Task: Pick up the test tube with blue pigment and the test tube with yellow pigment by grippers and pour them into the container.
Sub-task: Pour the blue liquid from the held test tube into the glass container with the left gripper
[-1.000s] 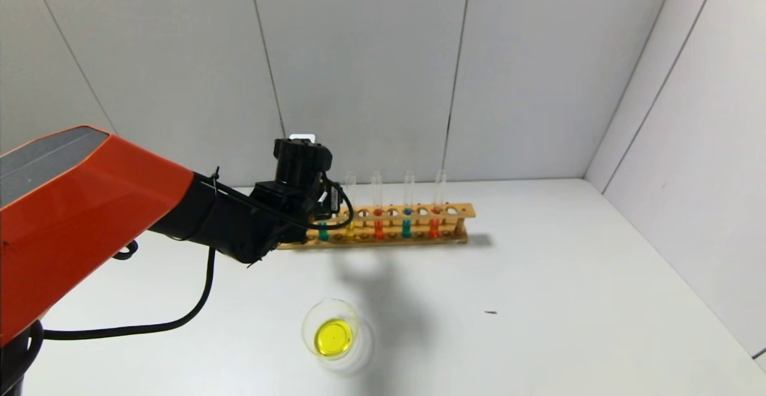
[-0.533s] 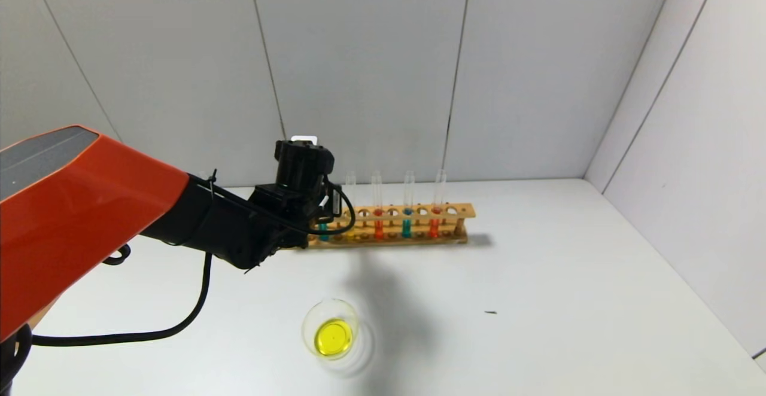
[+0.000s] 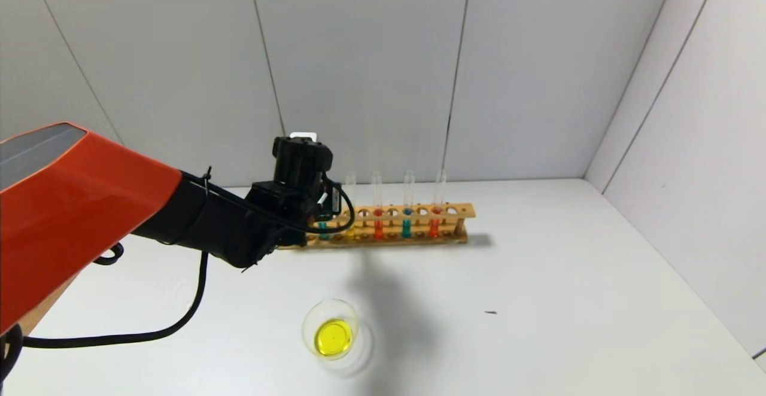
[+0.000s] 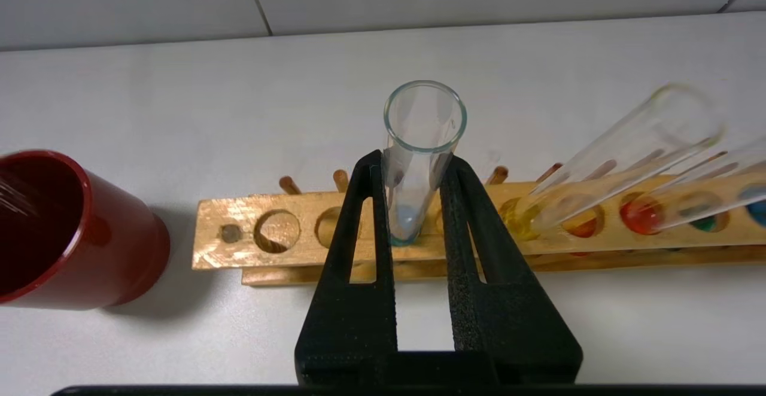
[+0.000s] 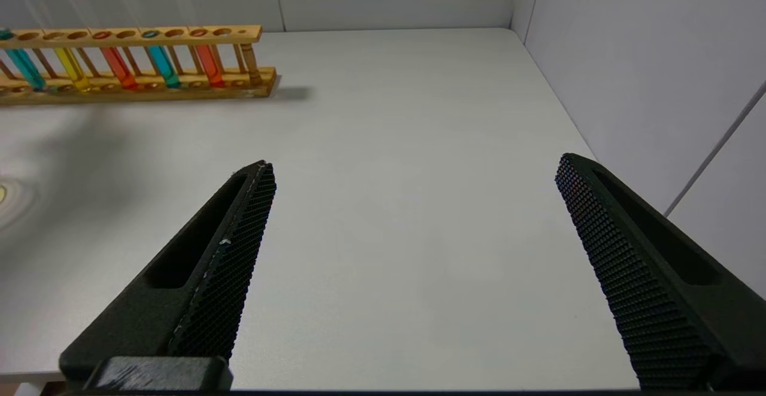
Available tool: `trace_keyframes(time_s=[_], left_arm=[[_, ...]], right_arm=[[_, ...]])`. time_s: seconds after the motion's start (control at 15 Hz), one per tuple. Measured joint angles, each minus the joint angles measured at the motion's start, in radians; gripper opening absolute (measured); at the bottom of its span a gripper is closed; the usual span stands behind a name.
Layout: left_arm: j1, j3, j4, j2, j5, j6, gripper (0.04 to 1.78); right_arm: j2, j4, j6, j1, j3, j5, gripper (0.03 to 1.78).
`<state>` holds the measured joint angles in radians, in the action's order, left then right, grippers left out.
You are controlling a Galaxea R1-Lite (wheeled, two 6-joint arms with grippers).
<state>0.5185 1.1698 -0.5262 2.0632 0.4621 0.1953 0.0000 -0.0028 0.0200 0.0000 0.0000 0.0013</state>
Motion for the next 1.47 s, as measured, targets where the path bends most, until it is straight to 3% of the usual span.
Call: trace_keyframes(time_s=[1.13, 1.47], left_arm=[[0.014, 0.065, 0.05, -0.17, 0.012, -0.046, 0.29], [0.047, 0.044, 0.191, -0.25, 0.011, -0.046, 0.29]], right_arm=[[0.0, 0.0, 0.0, 0.0, 0.0, 0.0, 1.71], [0.0, 0.0, 0.0, 0.0, 0.0, 0.0, 1.71]])
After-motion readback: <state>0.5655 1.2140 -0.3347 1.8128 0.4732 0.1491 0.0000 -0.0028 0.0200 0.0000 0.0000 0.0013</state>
